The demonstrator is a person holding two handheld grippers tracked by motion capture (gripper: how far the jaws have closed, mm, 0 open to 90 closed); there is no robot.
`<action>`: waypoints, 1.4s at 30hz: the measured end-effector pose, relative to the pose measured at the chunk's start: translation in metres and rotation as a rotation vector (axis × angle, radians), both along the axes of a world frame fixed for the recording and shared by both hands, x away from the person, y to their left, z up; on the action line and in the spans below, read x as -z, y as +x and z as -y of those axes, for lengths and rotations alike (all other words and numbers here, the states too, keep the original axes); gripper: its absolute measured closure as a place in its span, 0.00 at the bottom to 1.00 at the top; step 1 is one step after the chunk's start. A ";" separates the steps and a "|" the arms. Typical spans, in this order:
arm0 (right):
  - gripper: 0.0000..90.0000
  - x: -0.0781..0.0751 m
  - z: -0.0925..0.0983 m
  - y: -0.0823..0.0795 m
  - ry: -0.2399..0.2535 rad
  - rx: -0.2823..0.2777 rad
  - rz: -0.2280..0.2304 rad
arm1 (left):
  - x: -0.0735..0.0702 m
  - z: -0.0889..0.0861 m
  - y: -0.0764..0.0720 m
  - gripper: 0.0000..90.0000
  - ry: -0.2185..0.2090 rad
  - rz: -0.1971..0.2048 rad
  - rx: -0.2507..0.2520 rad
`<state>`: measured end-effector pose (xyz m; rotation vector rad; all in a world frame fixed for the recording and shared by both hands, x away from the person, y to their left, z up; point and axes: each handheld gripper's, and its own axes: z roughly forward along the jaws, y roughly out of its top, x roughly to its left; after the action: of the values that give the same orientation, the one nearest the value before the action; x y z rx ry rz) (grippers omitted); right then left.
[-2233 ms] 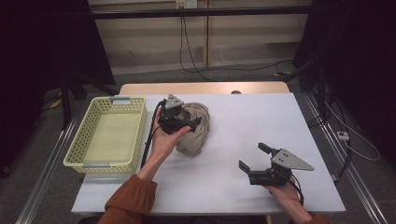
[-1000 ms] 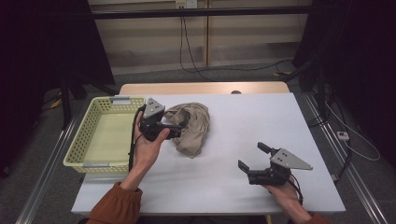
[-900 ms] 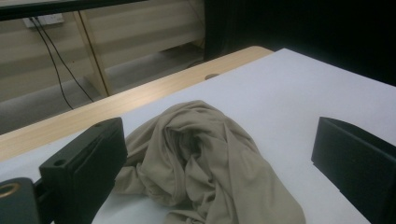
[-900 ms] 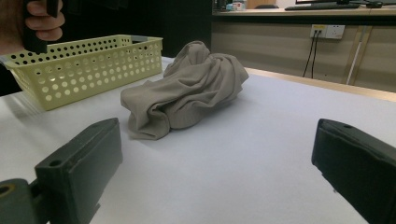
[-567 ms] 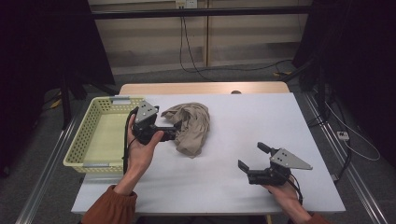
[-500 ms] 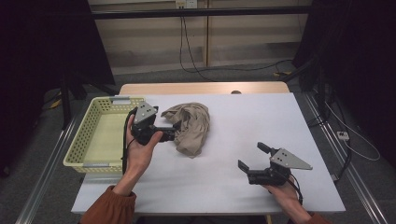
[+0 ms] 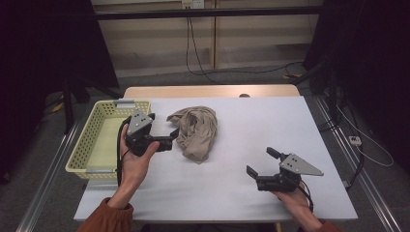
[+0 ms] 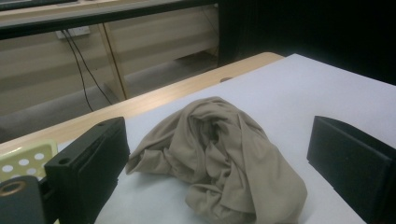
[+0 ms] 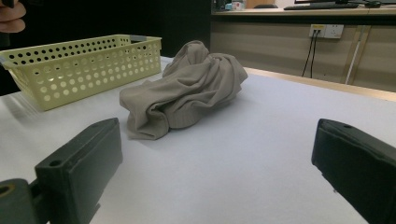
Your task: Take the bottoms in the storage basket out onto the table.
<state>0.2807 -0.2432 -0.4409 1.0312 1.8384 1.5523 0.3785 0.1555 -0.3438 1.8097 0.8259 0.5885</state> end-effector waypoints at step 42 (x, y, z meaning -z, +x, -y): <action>0.02 0.000 -0.001 0.001 -0.002 -0.002 -0.005 | 0.015 -0.043 -0.053 0.07 0.080 -0.022 -0.056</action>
<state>0.2816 -0.2418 -0.4411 1.0340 1.8448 1.5501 0.3254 0.1989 -0.3592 1.8731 0.8813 0.6473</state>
